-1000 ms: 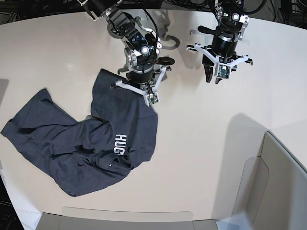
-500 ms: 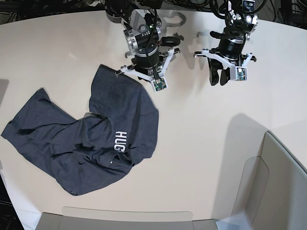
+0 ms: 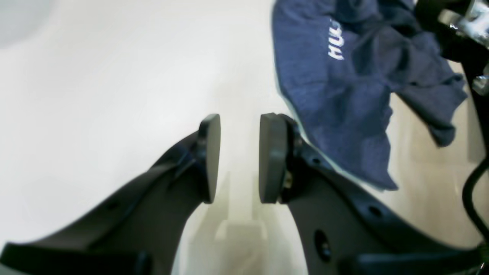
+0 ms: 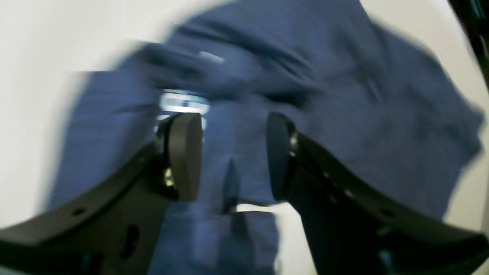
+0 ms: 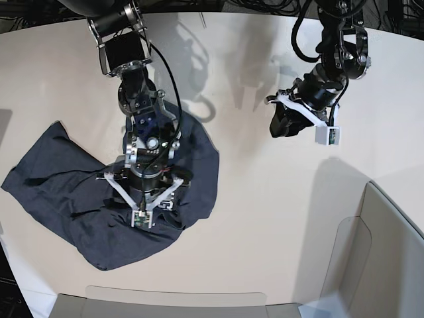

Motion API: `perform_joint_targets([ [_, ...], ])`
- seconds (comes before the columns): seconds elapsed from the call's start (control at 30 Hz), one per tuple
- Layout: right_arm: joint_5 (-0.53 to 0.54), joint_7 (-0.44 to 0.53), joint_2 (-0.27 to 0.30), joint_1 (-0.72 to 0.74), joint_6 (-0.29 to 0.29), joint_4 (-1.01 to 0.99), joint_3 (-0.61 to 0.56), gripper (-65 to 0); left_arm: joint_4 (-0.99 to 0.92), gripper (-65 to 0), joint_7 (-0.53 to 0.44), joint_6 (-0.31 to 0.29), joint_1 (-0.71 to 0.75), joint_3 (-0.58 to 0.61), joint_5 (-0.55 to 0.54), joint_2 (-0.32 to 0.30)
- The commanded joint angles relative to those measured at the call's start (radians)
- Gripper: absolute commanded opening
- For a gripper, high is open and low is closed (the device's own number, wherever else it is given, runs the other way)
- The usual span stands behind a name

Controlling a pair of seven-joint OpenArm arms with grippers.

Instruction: Layout the t-shirt on the table in an organized manner, then fold the t-shirt properly

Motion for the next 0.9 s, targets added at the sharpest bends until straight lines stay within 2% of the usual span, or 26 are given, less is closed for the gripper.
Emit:
perform_joint_targets([
  [0.0,-0.011,0.027,-0.024,0.046,0.005,0.015,0.023,-37.5,0.015,-47.2,0.005,-0.004,-0.028,-0.003,-0.015,-0.003],
  [0.1,0.001,0.029,-0.051,0.058,0.005,0.015,0.138,-37.4,-0.005,-47.2,0.051,-0.004,-0.078,-0.001,-0.015,-0.003],
  [0.17,0.072,0.053,-0.08,0.052,0.005,0.018,0.247,-37.4,-0.016,-47.2,0.059,-0.004,-0.09,0.0,-0.008,-0.003],
  [0.23,0.181,0.101,-0.094,0.046,0.005,0.01,0.386,-37.4,-0.025,-47.2,0.062,-0.004,-0.09,0.003,-0.008,-0.003],
  [0.33,0.423,0.189,-0.11,0.03,0.005,-0.008,0.603,-37.6,-0.028,-47.2,0.081,-0.004,-0.09,0.005,-0.008,-0.003],
  [0.4,0.551,0.235,-0.105,0.03,0.005,-0.048,0.684,-37.6,-0.028,-47.2,0.084,-0.004,-0.09,0.005,-0.008,-0.003],
  [0.47,0.64,0.288,-0.091,0.035,0.005,-0.1,0.718,-37.6,-0.028,-47.2,0.091,-0.004,-0.089,0.006,-0.007,-0.003],
  [0.57,0.71,0.363,-0.079,0.046,0.005,-0.149,0.699,-37.7,-0.028,-47.2,0.108,-0.004,-0.087,0.006,-0.007,-0.003],
  [0.73,0.732,0.449,-0.087,0.078,0.003,-0.157,0.615,-37.7,-0.029,-47.2,0.11,-0.004,-0.087,0.006,-0.007,-0.003],
  [0.87,0.733,0.497,-0.093,0.113,0.0,-0.183,0.598,-37.7,-0.034,-47.2,0.11,-0.004,-0.086,0.006,-0.007,-0.004],
])
